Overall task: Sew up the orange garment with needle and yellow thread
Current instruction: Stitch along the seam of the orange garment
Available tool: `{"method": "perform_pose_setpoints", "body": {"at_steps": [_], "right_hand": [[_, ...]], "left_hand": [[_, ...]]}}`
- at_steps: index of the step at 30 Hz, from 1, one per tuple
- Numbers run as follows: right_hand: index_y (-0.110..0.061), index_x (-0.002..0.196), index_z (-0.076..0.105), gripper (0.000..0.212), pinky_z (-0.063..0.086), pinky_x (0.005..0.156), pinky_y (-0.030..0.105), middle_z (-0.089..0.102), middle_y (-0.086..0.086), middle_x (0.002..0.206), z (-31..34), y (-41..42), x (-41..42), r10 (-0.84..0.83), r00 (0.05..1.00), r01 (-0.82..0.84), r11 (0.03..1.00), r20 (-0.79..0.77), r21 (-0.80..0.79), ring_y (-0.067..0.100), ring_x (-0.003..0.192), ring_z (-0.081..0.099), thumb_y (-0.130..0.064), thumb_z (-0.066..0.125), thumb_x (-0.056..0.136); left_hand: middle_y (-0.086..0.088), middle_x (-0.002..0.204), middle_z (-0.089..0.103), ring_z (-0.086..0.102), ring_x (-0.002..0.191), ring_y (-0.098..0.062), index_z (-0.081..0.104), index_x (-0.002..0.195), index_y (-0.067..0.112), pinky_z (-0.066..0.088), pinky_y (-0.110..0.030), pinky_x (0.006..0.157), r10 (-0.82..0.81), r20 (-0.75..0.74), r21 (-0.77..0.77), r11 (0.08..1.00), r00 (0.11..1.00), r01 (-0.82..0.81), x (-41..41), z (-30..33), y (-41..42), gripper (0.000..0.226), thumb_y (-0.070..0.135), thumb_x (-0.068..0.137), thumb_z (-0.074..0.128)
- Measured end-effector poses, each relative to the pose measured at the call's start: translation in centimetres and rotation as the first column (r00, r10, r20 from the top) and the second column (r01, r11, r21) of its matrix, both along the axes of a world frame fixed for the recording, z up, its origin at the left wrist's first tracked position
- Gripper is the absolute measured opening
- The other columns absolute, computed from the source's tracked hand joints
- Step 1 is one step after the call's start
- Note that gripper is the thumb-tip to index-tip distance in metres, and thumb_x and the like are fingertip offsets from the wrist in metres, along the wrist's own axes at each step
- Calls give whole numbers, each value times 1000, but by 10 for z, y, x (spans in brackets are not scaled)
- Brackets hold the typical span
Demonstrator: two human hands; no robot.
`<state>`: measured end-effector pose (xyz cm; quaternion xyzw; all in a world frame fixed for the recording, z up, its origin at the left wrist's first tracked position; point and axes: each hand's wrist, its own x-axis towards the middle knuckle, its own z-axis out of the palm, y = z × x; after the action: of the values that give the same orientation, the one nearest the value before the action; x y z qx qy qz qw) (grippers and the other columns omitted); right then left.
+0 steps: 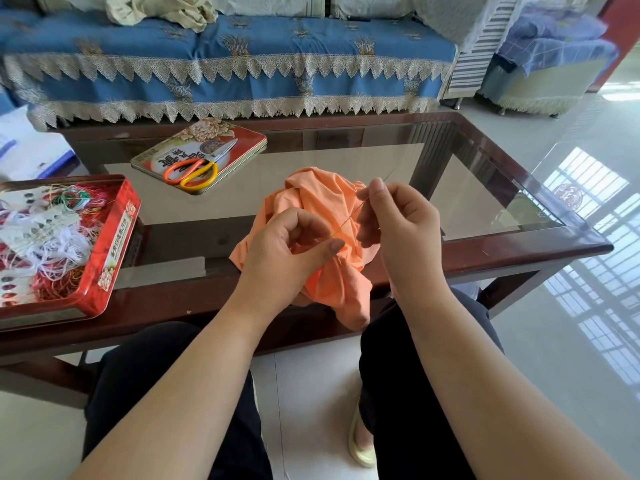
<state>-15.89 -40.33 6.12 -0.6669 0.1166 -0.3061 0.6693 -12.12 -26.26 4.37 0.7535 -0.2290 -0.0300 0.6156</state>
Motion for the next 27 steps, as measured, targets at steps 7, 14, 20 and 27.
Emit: {"method": "perform_pose_setpoints", "body": {"at_steps": [7, 14, 20, 27], "right_hand": [[-5, 84, 66, 25, 47, 49, 24, 62, 3, 68, 8, -5, 8, -19, 1000, 19, 1000, -4, 15, 13, 53, 55, -18, 51, 99], [-6, 84, 62, 24, 51, 51, 26, 64, 5, 71, 17, -10, 14, 5, 999, -5, 1000, 37, -5, 18, 57, 61, -17, 48, 101], [-6, 83, 56, 25, 49, 47, 24, 66, 5, 69, 21, -11, 17, 52, 997, -53, 999, 57, 6, 16, 52, 60, -16, 44, 102], [-7, 81, 57, 26, 51, 51, 25, 64, 8, 66, 14, -11, 17, 27, 995, -33, 997, 93, 64, 17, 52, 59, -16, 45, 102]], "left_hand": [[13, 92, 67, 62, 89, 3, 64, 111, 32, 51, -10, 77, 43, 35, 49, 998, 998, -45, 4, -3, -1, 31, 34, 81, 72], [22, 89, 66, 60, 87, 12, 68, 92, 38, 45, -3, 73, 45, 10, 82, 996, 999, -46, 5, -2, -2, 14, 30, 81, 73], [32, 84, 59, 52, 82, 24, 66, 84, 40, 39, 4, 68, 9, -27, 186, 982, 1000, -4, 7, -3, -2, 10, 32, 83, 71], [28, 83, 60, 54, 78, 19, 66, 84, 39, 40, -3, 61, -11, -111, 249, 968, 994, 39, 10, -4, -1, 7, 34, 86, 69]]}}
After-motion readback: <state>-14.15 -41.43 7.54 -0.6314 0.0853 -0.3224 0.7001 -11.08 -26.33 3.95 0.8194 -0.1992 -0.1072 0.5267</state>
